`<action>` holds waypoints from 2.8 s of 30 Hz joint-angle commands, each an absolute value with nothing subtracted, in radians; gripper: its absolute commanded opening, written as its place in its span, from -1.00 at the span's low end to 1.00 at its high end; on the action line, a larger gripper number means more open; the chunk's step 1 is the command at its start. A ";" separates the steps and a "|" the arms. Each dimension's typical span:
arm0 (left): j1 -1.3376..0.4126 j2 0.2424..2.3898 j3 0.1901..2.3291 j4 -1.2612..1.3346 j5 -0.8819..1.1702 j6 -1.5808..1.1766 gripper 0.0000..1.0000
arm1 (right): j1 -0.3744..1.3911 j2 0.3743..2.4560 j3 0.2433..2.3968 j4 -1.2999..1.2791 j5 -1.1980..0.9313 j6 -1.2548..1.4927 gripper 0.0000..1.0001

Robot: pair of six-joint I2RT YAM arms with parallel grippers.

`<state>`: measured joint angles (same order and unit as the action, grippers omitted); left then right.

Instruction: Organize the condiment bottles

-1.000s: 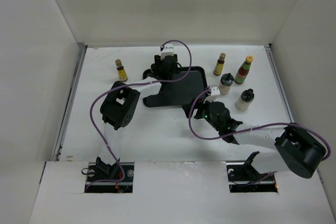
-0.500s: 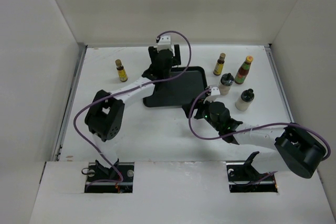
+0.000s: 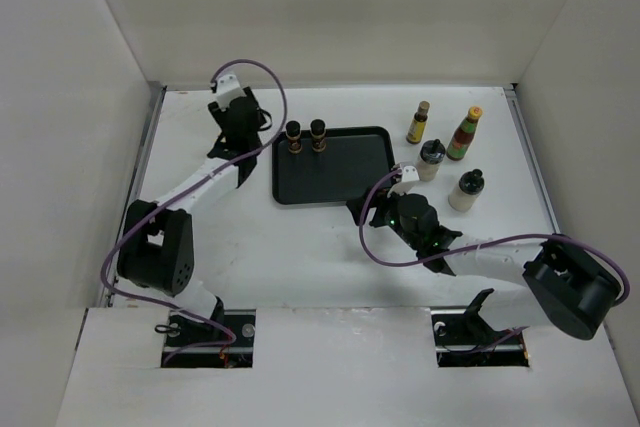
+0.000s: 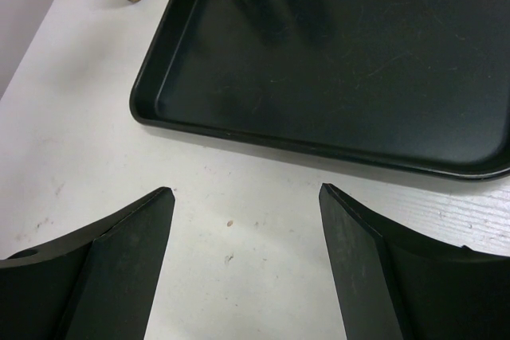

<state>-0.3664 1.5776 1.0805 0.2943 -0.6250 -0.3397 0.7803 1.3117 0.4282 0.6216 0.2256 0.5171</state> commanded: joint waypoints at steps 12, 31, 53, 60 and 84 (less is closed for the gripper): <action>-0.156 1.713 1.227 0.141 -0.511 -0.446 -0.02 | 0.794 1.339 0.457 0.692 0.193 0.528 0.61; -0.189 1.643 1.213 0.152 -0.508 -0.420 -0.64 | 0.794 1.348 0.460 0.695 0.187 0.525 0.62; -0.447 1.683 1.305 0.170 -0.537 -0.336 -0.64 | 0.788 1.328 0.449 0.690 0.186 0.529 0.62; -0.455 1.744 1.345 0.184 -0.574 -0.281 -0.64 | 0.791 1.336 0.453 0.692 0.186 0.526 0.62; -0.449 1.848 1.295 0.337 -0.575 -0.258 -0.58 | 0.786 1.336 0.449 0.696 0.186 0.526 0.62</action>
